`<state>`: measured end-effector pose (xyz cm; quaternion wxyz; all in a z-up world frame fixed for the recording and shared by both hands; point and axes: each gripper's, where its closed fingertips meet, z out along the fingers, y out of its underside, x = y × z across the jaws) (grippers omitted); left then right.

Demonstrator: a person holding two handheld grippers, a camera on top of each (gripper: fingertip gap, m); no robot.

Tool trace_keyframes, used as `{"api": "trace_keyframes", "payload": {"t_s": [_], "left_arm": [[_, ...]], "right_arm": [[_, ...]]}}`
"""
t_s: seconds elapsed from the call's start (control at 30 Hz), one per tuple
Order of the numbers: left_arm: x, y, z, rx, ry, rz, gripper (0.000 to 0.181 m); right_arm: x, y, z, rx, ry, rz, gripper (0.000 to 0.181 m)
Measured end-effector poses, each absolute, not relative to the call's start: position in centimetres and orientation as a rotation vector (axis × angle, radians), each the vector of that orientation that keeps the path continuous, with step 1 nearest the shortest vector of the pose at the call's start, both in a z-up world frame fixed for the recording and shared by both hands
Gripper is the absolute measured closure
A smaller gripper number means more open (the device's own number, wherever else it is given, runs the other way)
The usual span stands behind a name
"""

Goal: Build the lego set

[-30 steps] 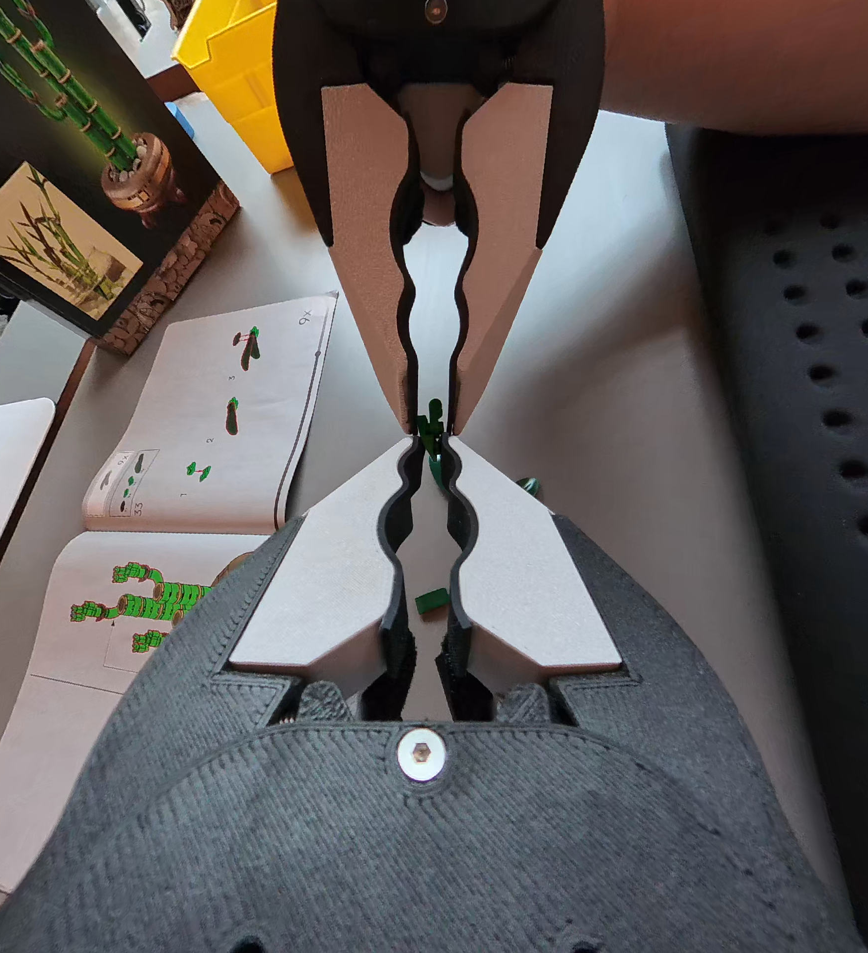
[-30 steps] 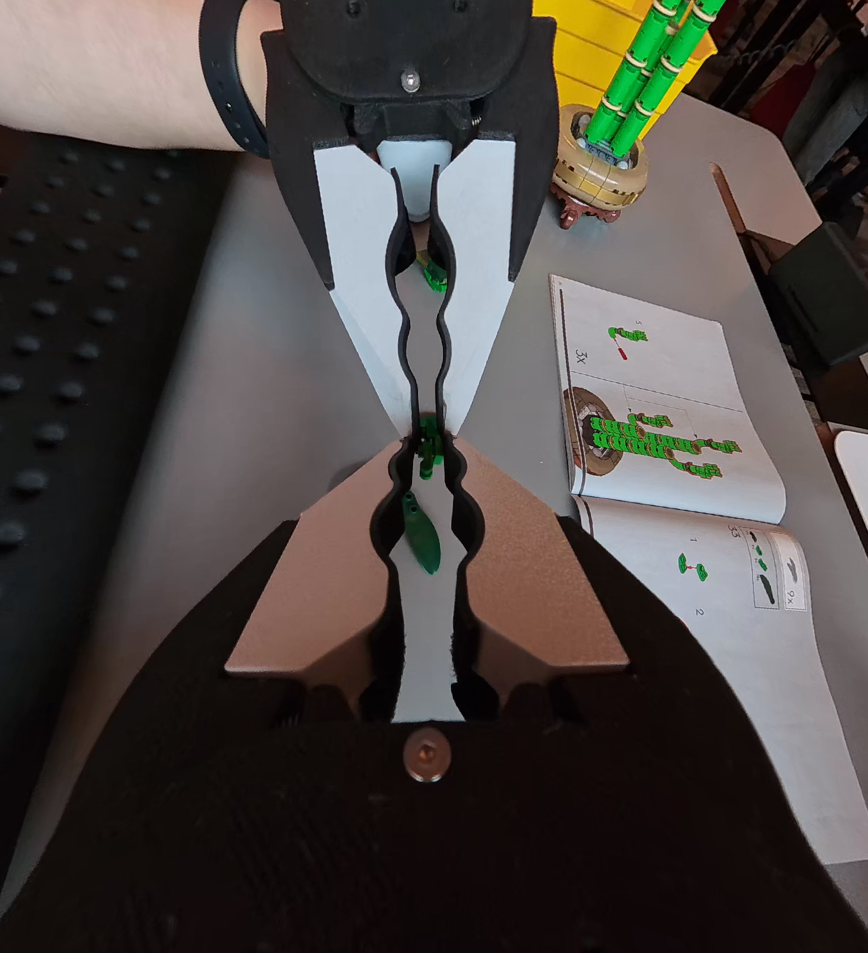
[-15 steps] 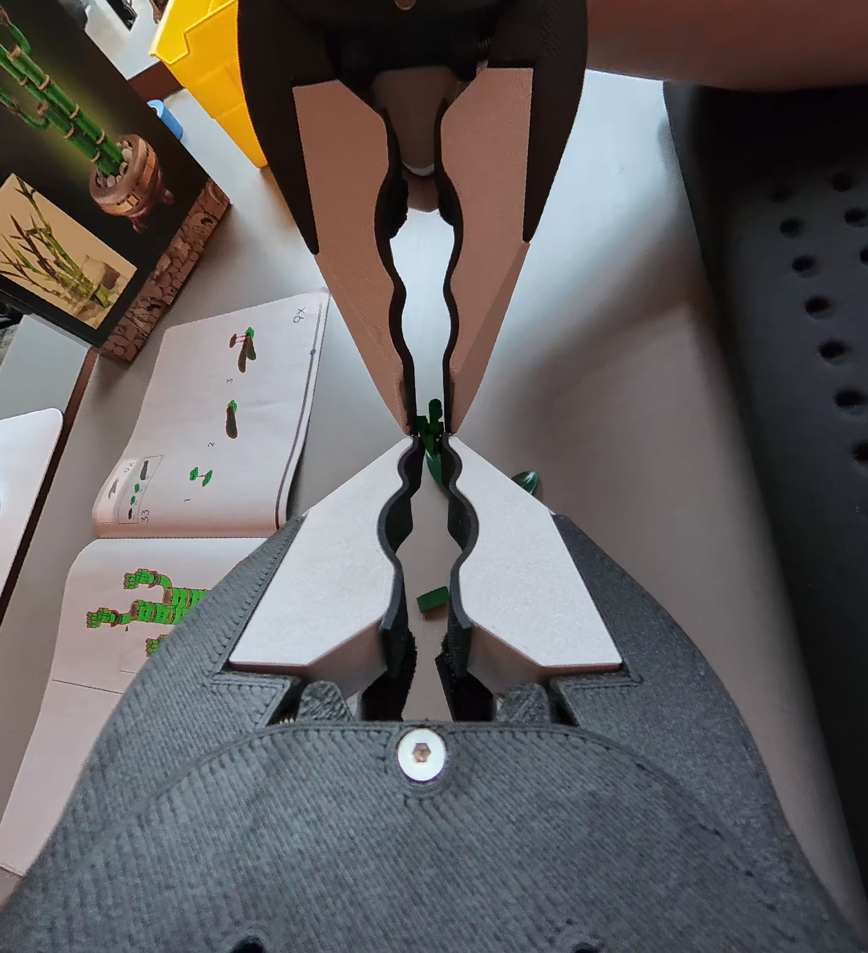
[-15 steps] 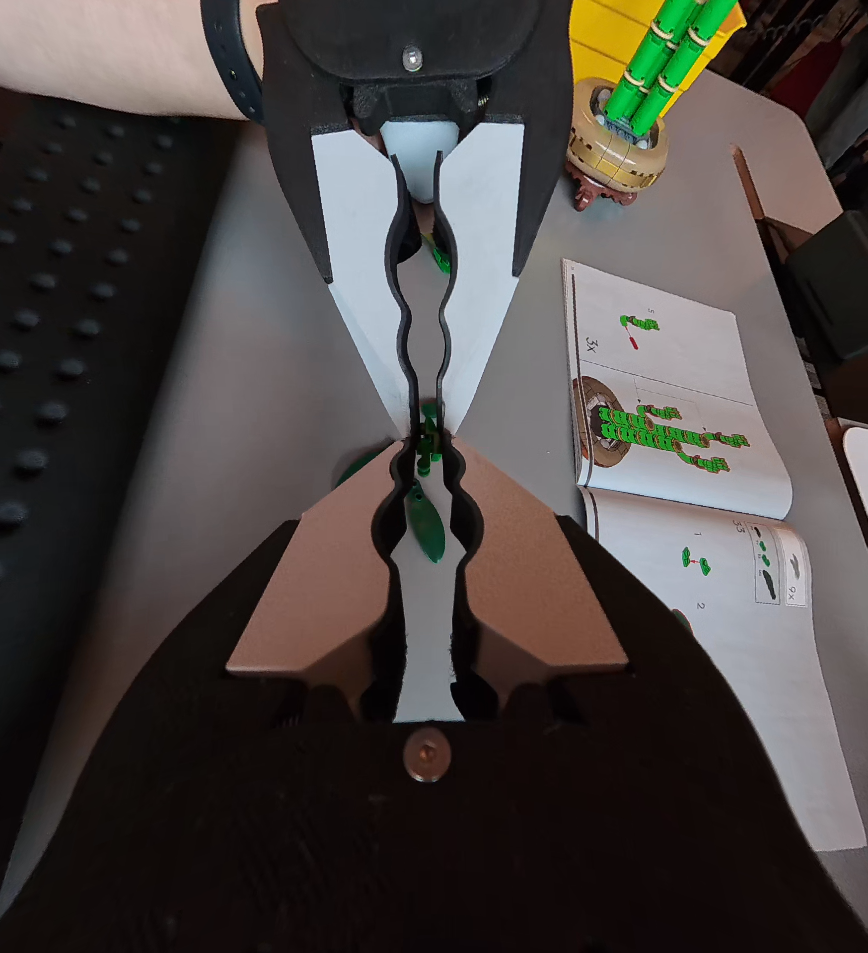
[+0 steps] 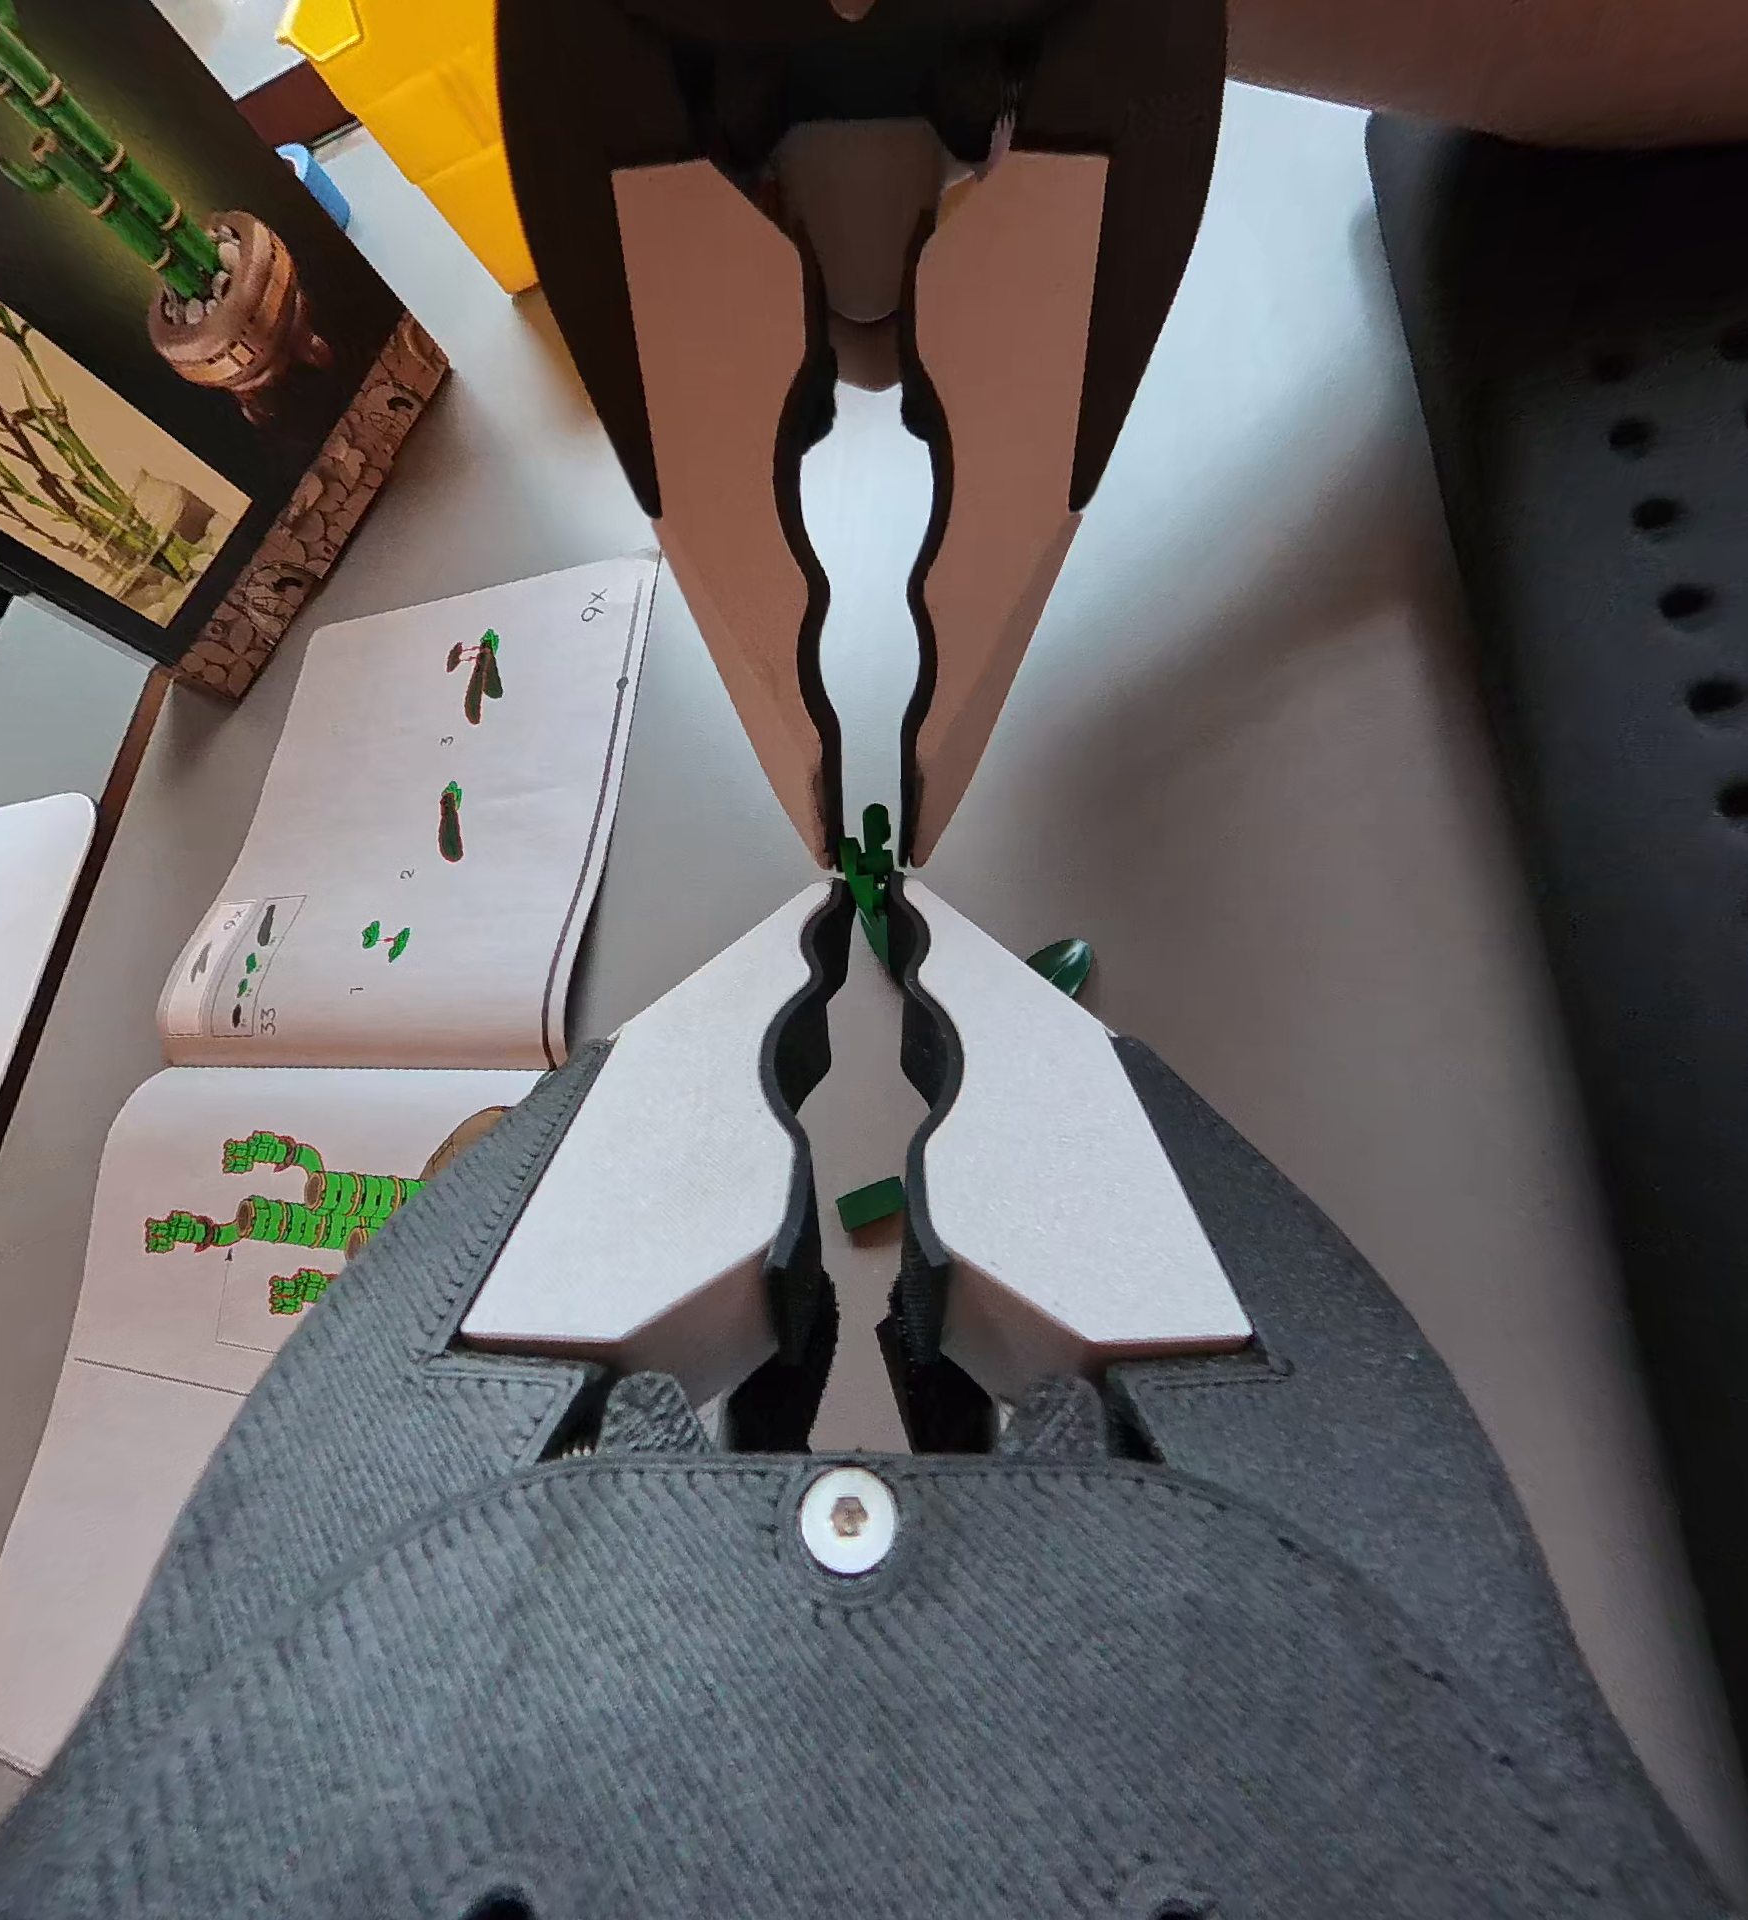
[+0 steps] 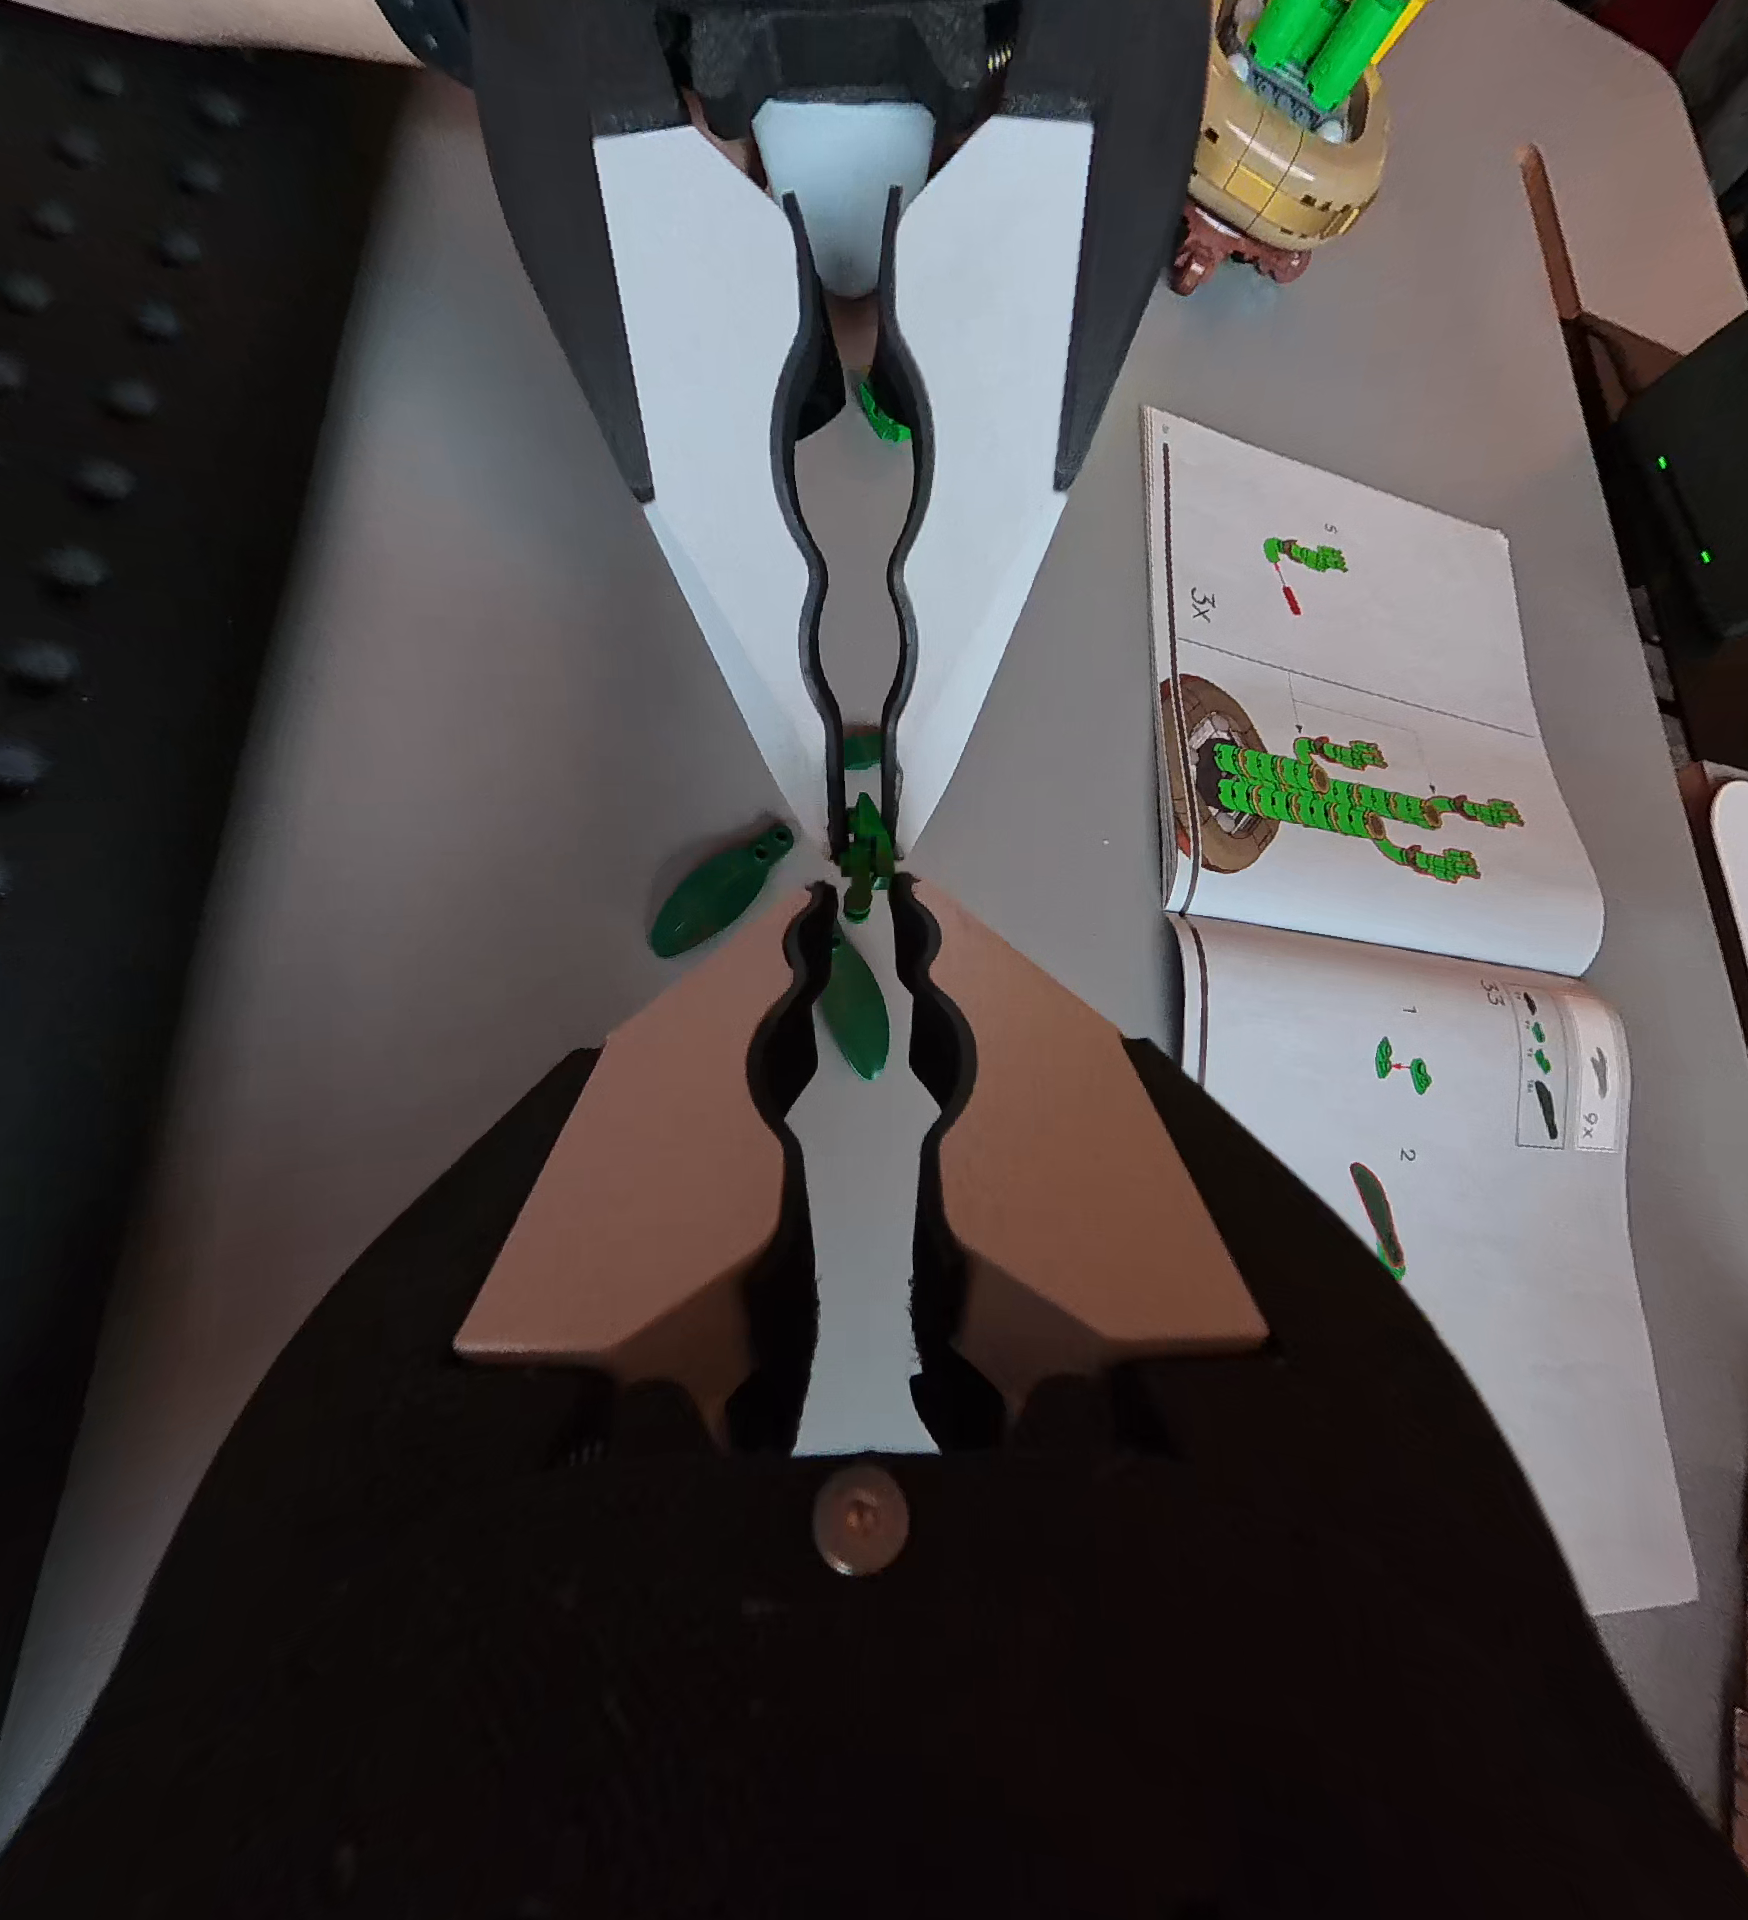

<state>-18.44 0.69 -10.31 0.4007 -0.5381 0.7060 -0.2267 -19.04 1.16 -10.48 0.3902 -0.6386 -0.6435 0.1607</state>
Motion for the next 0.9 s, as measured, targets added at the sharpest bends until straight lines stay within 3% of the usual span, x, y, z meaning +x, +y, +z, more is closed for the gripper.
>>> {"api": "trace_keyframes", "payload": {"t_s": [0.9], "left_arm": [[-18.1,-0.5,-10.1,-1.298,1.82,-0.592,0.176]], "right_arm": [[-18.7,0.1,-10.4,-1.724,-1.704,0.191,0.175]]}}
